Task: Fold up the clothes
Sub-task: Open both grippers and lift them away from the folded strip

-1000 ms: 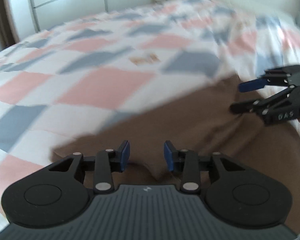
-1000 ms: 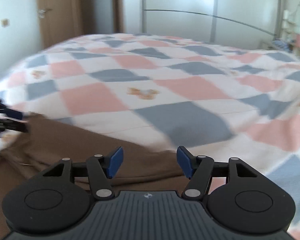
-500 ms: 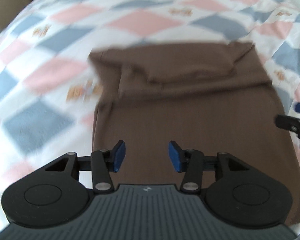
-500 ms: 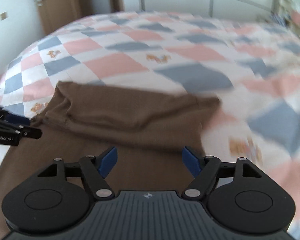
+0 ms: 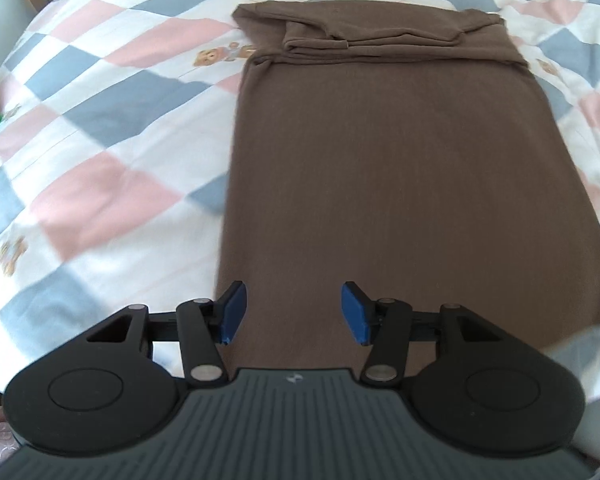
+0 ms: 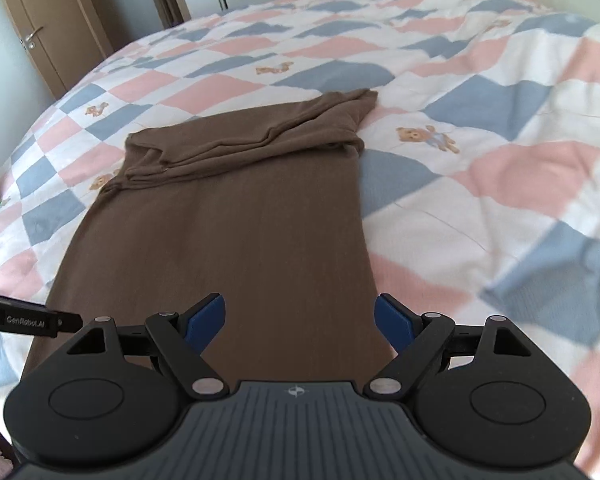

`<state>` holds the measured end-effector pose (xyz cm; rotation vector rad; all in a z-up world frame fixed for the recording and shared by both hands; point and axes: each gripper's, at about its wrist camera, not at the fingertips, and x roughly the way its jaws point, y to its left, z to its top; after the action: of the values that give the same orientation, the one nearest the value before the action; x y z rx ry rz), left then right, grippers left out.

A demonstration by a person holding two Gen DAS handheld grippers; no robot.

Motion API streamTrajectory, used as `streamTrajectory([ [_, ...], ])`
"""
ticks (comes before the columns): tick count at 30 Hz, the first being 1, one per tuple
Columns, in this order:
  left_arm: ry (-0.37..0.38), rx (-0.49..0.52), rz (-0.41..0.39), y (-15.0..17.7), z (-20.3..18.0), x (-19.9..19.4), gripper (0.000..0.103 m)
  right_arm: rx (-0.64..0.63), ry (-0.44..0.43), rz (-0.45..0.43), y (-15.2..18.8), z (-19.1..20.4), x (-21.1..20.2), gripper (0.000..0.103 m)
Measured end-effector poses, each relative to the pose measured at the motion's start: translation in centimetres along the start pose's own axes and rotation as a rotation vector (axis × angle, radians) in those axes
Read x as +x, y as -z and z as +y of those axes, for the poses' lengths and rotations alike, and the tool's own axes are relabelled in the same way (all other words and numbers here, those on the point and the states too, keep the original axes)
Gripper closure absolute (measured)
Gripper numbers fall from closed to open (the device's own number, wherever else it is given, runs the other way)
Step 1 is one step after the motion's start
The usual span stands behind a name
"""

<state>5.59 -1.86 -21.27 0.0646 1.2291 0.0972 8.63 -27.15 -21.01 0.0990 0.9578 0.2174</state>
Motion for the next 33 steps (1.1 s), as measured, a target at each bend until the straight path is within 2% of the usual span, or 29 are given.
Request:
streamTrajectory([
  [7,0.001,0.023,-0.058,5.1,1.6,-5.7,0.051,0.041,-0.004,-0.077,3.4,2.6,-7.4,0.017],
  [16,0.024,0.032,-0.068,8.1,2.9,-8.6,0.051,0.005,0.012,-0.099,6.7,5.4,-12.4,0.017],
  [23,0.037,0.046,-0.066,8.4,3.0,-8.5,0.050,-0.018,0.019,-0.094,8.2,6.4,-13.9,0.017],
  [33,0.036,0.074,-0.068,8.1,3.3,-6.4,0.050,-0.027,0.023,-0.075,8.6,6.5,-12.9,0.016],
])
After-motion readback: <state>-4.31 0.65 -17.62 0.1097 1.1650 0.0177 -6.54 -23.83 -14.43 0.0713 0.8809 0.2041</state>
